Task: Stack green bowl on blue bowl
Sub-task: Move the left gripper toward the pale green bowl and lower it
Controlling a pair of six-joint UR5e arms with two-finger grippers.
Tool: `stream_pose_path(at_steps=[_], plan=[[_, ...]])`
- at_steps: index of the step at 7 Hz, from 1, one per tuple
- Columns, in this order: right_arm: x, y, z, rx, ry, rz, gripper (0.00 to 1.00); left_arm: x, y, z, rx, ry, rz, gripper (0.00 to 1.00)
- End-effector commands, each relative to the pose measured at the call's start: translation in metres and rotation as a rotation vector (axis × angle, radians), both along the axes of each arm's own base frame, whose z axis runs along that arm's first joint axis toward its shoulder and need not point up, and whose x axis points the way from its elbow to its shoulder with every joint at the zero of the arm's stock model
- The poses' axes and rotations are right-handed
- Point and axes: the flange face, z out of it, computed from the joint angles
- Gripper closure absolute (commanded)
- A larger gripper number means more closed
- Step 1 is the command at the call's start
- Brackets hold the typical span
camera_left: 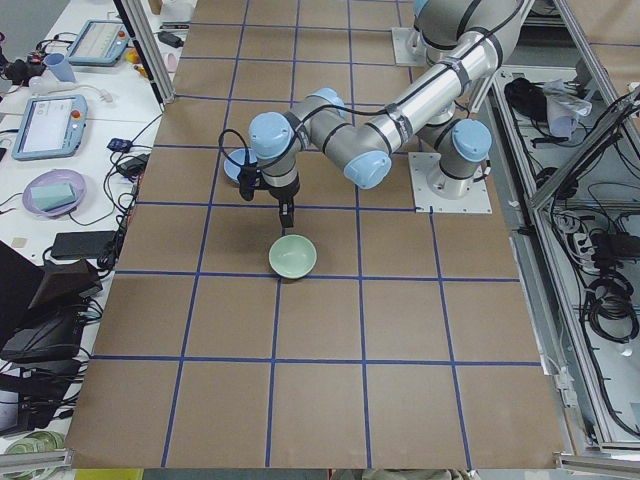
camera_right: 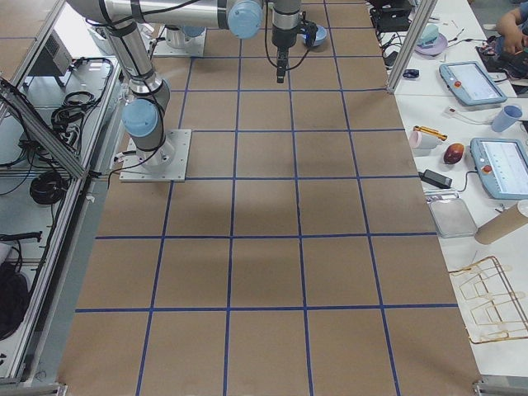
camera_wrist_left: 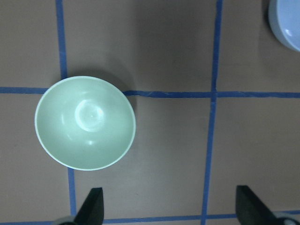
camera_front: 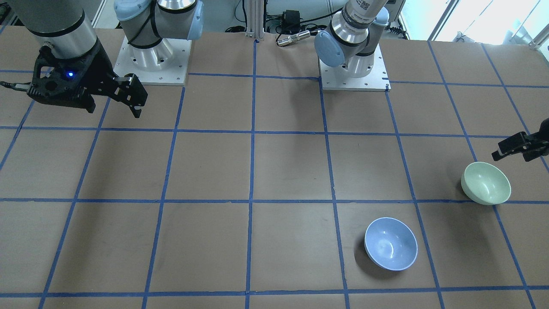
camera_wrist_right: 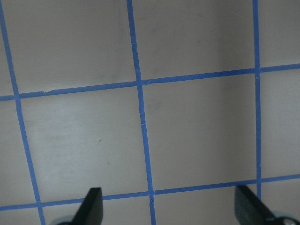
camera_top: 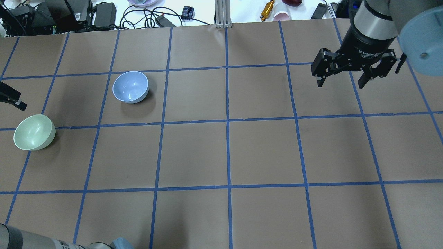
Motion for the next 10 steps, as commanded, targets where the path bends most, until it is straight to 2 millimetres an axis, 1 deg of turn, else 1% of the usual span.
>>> stream_pose_path(at_steps=[1, 3, 4, 5, 6, 7, 8, 9, 10], plan=[[0.000, 0.000, 0.000, 0.000, 0.000, 0.000, 0.00, 0.048, 0.003, -0.038, -0.013, 0.005, -0.005, 0.00], [0.000, 0.000, 0.000, 0.000, 0.000, 0.000, 0.00, 0.079, -0.004, -0.073, -0.048, -0.034, -0.066, 0.00], [0.000, 0.000, 0.000, 0.000, 0.000, 0.000, 0.00, 0.096, 0.000, -0.092, -0.050, -0.027, -0.087, 0.00], [0.000, 0.000, 0.000, 0.000, 0.000, 0.000, 0.00, 0.104, 0.000, -0.106, -0.054, -0.026, -0.103, 0.00], [0.000, 0.000, 0.000, 0.000, 0.000, 0.000, 0.00, 0.104, -0.002, -0.116, -0.051, -0.011, -0.110, 0.00], [0.000, 0.000, 0.000, 0.000, 0.000, 0.000, 0.00, 0.103, -0.002, -0.134, -0.044, 0.016, -0.109, 0.00], [0.000, 0.000, 0.000, 0.000, 0.000, 0.000, 0.00, 0.101, -0.002, -0.150, -0.069, 0.009, -0.138, 0.00], [0.000, 0.000, -0.001, 0.001, 0.000, 0.000, 0.00, 0.097, 0.002, -0.160, -0.084, -0.010, -0.162, 0.00], [0.000, 0.000, 0.000, 0.000, 0.000, 0.000, 0.00, 0.095, 0.004, -0.164, -0.083, -0.007, -0.162, 0.00]])
